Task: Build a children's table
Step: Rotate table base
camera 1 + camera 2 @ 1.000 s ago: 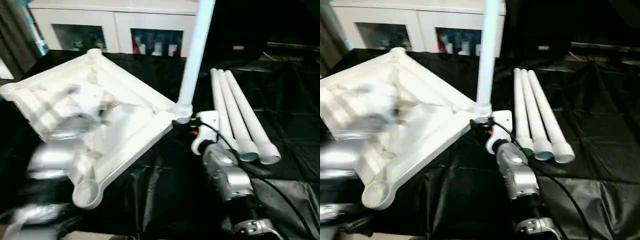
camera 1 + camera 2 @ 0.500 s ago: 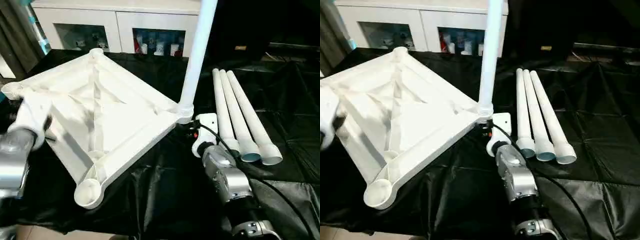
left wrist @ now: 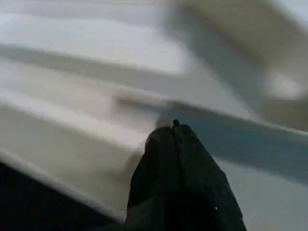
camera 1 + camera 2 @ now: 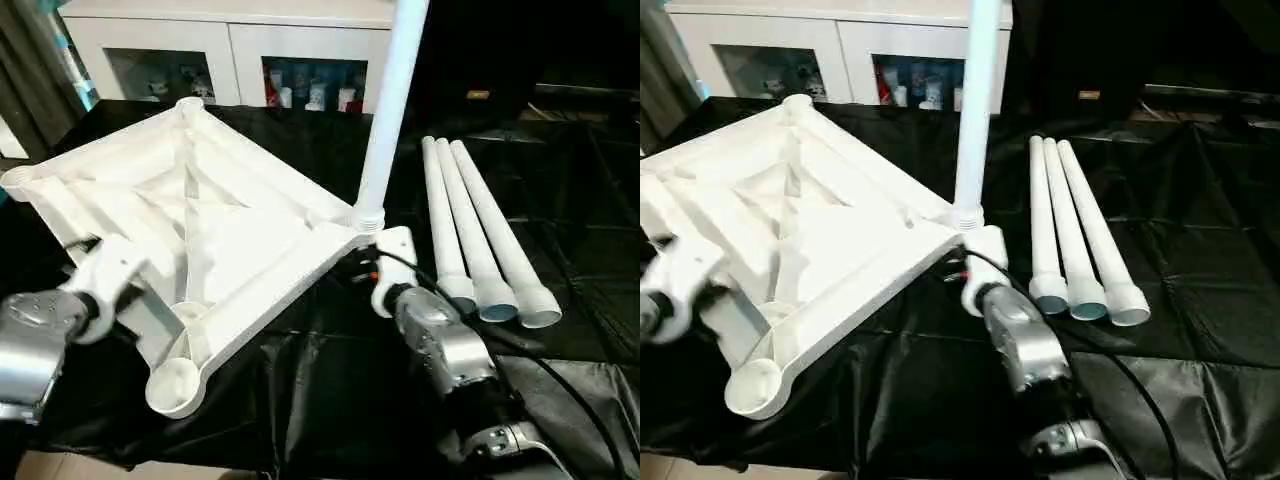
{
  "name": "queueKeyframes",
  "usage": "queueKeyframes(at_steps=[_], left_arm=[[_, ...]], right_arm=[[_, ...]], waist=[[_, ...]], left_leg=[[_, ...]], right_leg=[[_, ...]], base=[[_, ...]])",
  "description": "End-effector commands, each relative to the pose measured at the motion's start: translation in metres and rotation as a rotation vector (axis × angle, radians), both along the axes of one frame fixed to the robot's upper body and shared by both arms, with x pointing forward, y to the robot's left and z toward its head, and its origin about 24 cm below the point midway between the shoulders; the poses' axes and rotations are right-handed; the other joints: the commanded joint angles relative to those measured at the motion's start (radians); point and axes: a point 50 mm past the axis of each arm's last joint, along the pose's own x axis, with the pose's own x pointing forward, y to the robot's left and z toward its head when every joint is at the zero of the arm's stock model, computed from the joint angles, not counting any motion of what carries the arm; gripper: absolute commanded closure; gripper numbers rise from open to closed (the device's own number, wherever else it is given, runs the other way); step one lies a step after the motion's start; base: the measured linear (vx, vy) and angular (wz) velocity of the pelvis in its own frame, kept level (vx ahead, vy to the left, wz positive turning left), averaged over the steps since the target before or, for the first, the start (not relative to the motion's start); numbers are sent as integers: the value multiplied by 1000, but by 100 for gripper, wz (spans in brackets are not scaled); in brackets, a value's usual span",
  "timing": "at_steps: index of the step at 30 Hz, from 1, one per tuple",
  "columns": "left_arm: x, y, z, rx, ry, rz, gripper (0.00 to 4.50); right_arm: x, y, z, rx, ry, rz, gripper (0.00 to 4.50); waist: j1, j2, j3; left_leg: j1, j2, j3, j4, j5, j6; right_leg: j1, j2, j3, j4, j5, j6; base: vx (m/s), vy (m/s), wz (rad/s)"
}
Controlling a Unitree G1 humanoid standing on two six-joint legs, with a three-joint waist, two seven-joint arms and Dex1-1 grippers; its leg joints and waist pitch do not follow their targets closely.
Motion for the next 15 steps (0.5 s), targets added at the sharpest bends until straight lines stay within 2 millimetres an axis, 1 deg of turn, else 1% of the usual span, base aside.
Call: queueKeyframes(at_steps=[1,2,3,4,5,6,7,8,9,10,11,13,14,15], left_arm=[[-2,-8,4,-29,18,-75,450],[-5,-14,3,-57,50,-124,450],[-9,-19,3,-82,76,-181,450],[-13,-25,3,-105,104,-236,450],[-17,-31,3,-122,124,-307,450],[-18,-33,3,-128,131,-331,450],[-20,-37,3,-148,146,-366,450],[-28,-51,3,-219,195,-481,450],[-30,-58,3,-245,211,-521,450],[-31,-61,2,-261,219,-542,450],[-29,-66,1,-268,217,-564,450],[-26,-73,0,-279,216,-591,450],[-24,-79,-1,-290,213,-611,450],[-22,-85,-1,-301,209,-633,450]], right_arm=[[0,4,-2,-10,20,33,343],[1,4,-1,-8,18,38,352],[2,4,-1,-8,16,39,364],[3,4,0,-7,15,42,364],[3,4,0,-7,15,47,382],[3,4,0,-7,15,48,388],[4,4,0,-7,14,51,395],[5,3,1,-10,12,60,402],[6,2,1,-13,10,67,411],[6,2,1,-15,9,70,426],[7,1,2,-16,7,72,426],[7,1,2,-17,6,75,445],[7,0,2,-17,4,77,448],[8,0,3,-17,3,78,448]], waist=[[1,27,-66],[-1,26,-65],[1,26,-65],[-1,20,-64],[-2,24,-61],[0,25,-63],[0,25,-63],[0,21,-63],[0,21,-61],[0,21,-63],[-1,22,-63],[-2,21,-67],[-2,22,-68],[-2,20,-69]], left_leg=[[24,19,-12,-75,-271,-33],[24,19,-11,-75,-267,-31],[26,18,-11,-75,-272,-31],[24,19,-11,-77,-277,-30],[27,19,-9,-77,-292,-33],[28,19,-12,-77,-292,-33],[28,19,-12,-77,-292,-33],[28,20,-11,-77,-291,-33],[29,20,-8,-77,-292,-35],[32,20,-8,-77,-291,-37],[29,20,-9,-78,-285,-41],[29,18,-9,-76,-275,-42],[31,18,-7,-73,-263,-42],[26,17,-7,-71,-246,-38]], right_leg=[[41,-52,45,-60,-107,-230],[40,-51,46,-59,-106,-234],[39,-52,46,-60,-119,-233],[41,-52,46,-62,-132,-233],[37,-50,47,-63,-154,-227],[38,-53,47,-64,-161,-225],[38,-53,47,-64,-161,-225],[37,-54,49,-63,-175,-224],[35,-51,49,-66,-179,-223],[35,-51,49,-65,-176,-222],[38,-50,48,-62,-168,-221],[40,-50,48,-60,-148,-220],[40,-48,49,-59,-129,-223],[44,-50,49,-55,-103,-229]], base=[[0,0,0],[0,0,0],[0,0,0],[0,0,0],[0,0,0],[0,0,0],[0,0,0],[0,0,0],[0,0,0],[0,0,0],[0,0,0],[0,0,0],[0,0,0],[0,0,0]])
